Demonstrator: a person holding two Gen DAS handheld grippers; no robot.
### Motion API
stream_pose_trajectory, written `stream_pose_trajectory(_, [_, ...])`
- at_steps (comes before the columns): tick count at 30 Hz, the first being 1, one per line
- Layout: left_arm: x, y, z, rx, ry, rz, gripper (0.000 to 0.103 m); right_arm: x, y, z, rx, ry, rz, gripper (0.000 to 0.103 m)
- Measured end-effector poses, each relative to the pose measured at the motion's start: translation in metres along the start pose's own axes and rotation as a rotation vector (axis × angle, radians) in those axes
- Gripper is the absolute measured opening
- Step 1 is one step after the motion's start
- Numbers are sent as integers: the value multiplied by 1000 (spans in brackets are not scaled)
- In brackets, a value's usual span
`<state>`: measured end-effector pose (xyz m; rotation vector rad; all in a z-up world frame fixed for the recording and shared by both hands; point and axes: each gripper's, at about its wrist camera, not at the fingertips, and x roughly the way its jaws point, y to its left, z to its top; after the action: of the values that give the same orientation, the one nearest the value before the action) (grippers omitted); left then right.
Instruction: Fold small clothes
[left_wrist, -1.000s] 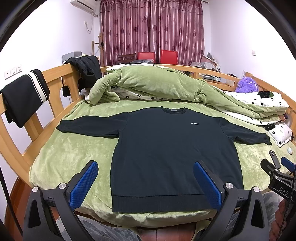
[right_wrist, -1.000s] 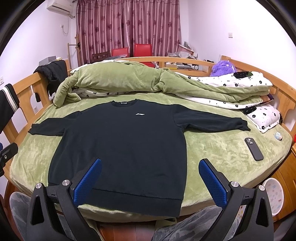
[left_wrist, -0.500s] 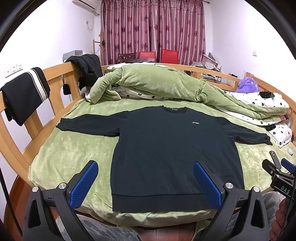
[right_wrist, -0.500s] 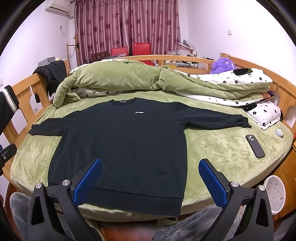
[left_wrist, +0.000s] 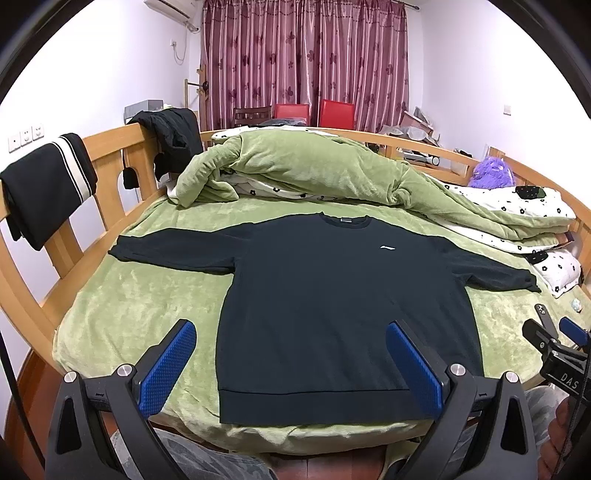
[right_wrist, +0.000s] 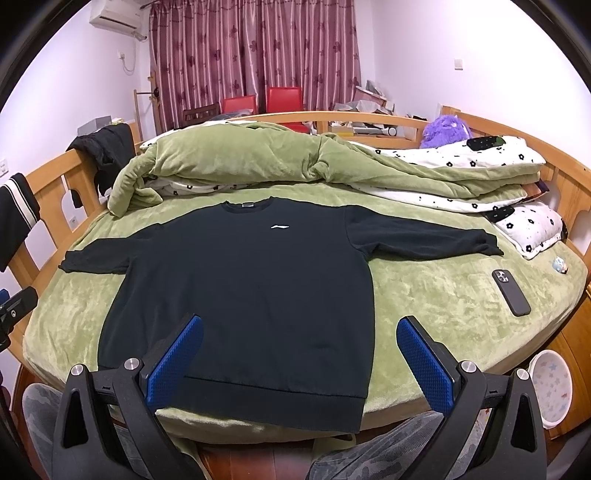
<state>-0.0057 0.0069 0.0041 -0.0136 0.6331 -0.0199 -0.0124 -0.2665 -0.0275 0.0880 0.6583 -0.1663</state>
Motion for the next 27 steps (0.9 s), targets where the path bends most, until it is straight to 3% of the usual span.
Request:
stream_pose_trajectory(14, [3,-1,7,-6,3,-4,100,4,7,17,-12,-17,33,103])
stream_pose_trajectory(27, [34,27,61,-33,8,60,95,17,-14,55,-11,-53,29,103])
